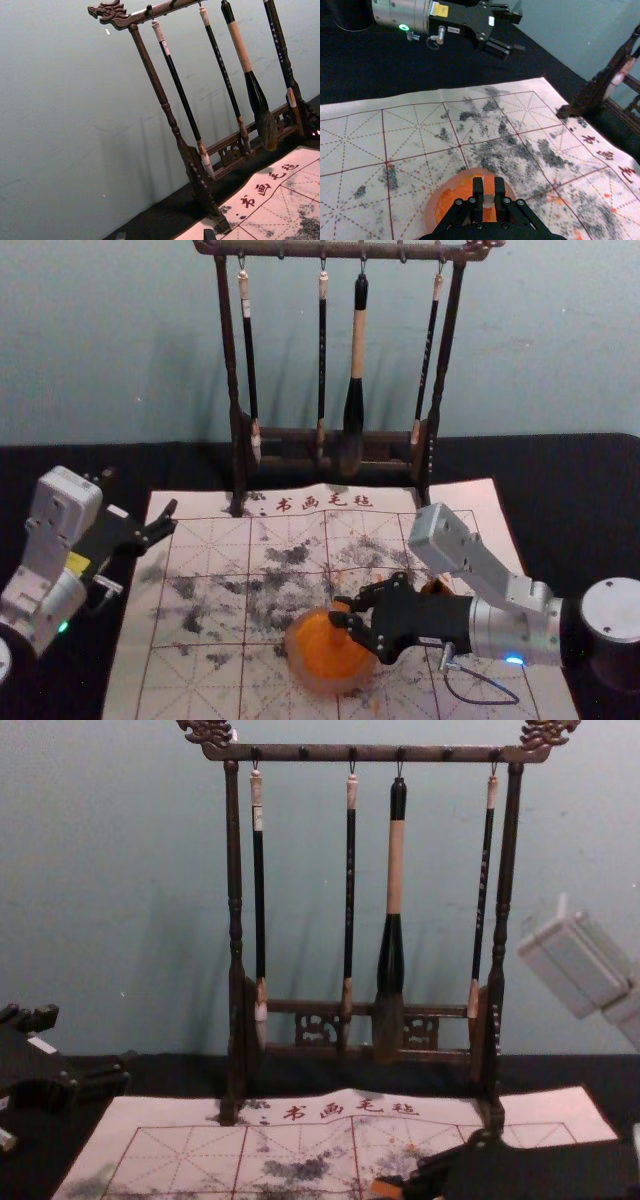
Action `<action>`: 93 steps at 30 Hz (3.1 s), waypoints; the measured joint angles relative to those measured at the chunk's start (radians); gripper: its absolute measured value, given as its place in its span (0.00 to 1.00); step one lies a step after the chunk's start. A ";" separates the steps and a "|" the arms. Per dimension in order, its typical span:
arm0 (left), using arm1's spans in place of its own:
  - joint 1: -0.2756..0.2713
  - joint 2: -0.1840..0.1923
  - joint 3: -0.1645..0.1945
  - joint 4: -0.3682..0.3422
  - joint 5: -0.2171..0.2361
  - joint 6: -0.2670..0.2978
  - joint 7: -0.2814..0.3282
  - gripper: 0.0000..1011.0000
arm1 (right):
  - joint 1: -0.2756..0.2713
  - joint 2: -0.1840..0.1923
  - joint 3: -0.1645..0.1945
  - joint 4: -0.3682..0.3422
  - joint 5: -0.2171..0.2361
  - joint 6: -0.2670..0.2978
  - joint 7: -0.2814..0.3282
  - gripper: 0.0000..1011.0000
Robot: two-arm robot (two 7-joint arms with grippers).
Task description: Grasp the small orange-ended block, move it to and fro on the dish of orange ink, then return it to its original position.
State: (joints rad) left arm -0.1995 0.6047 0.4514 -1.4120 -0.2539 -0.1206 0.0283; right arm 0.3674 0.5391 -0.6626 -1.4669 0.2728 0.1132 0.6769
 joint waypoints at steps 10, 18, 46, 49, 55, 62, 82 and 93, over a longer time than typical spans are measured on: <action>0.000 0.000 0.000 0.000 0.000 0.000 0.000 0.99 | -0.030 0.033 0.023 -0.041 0.017 0.008 -0.007 0.09; 0.000 0.000 0.000 0.000 0.000 0.000 0.000 0.99 | -0.055 0.058 0.026 -0.077 0.028 0.009 0.003 0.09; 0.000 0.000 0.000 0.000 0.000 0.000 0.000 0.99 | -0.041 0.032 -0.018 -0.079 0.033 0.008 0.024 0.09; 0.000 0.000 0.000 0.000 0.000 0.000 0.000 0.99 | -0.033 0.025 -0.023 -0.069 0.029 0.007 0.024 0.09; 0.000 0.000 0.000 0.000 0.000 0.000 0.000 0.99 | -0.020 0.009 -0.030 -0.048 0.022 0.007 0.018 0.09; 0.000 0.000 0.000 0.000 0.000 0.000 0.000 0.99 | -0.006 -0.007 -0.030 -0.023 0.015 0.005 0.008 0.09; 0.000 0.000 0.000 0.000 0.000 0.000 0.000 0.99 | -0.010 0.005 0.004 -0.010 0.015 0.002 -0.007 0.09; 0.000 0.000 0.000 0.000 0.000 0.000 0.000 0.99 | -0.045 0.040 0.019 -0.054 0.031 0.004 -0.004 0.09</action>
State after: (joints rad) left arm -0.1996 0.6047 0.4514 -1.4120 -0.2539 -0.1205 0.0283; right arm 0.3226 0.5794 -0.6435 -1.5207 0.3042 0.1175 0.6726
